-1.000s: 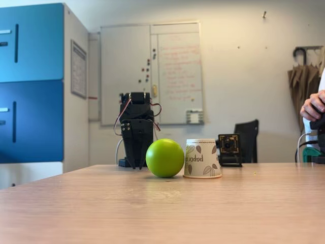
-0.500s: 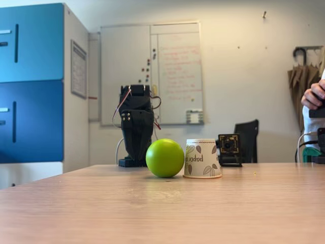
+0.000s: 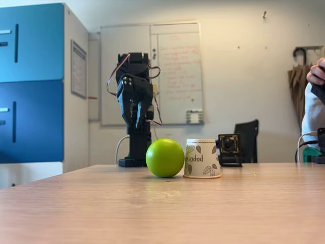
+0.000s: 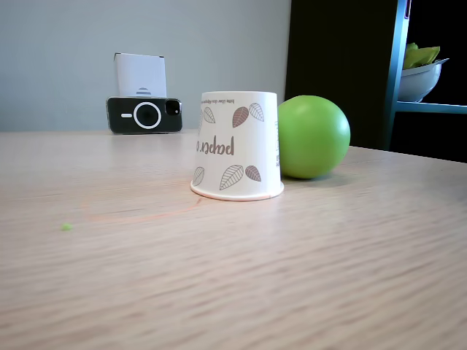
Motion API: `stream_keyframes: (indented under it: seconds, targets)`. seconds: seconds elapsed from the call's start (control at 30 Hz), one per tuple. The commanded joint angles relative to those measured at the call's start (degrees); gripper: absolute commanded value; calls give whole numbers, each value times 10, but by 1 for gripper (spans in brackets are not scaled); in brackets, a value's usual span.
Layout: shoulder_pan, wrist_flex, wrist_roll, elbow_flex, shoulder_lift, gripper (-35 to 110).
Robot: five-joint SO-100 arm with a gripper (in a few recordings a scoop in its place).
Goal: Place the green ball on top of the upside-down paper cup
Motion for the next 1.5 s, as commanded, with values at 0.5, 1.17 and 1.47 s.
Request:
stream_keyframes:
  seconds: [0.5, 1.17, 1.47]
  targets:
    - [-111, 79, -199, -275, -288, 35]
    - [-220, 146, -293, -352, -438, 47]
    - [-211, 104, -388, -359, -487, 46]
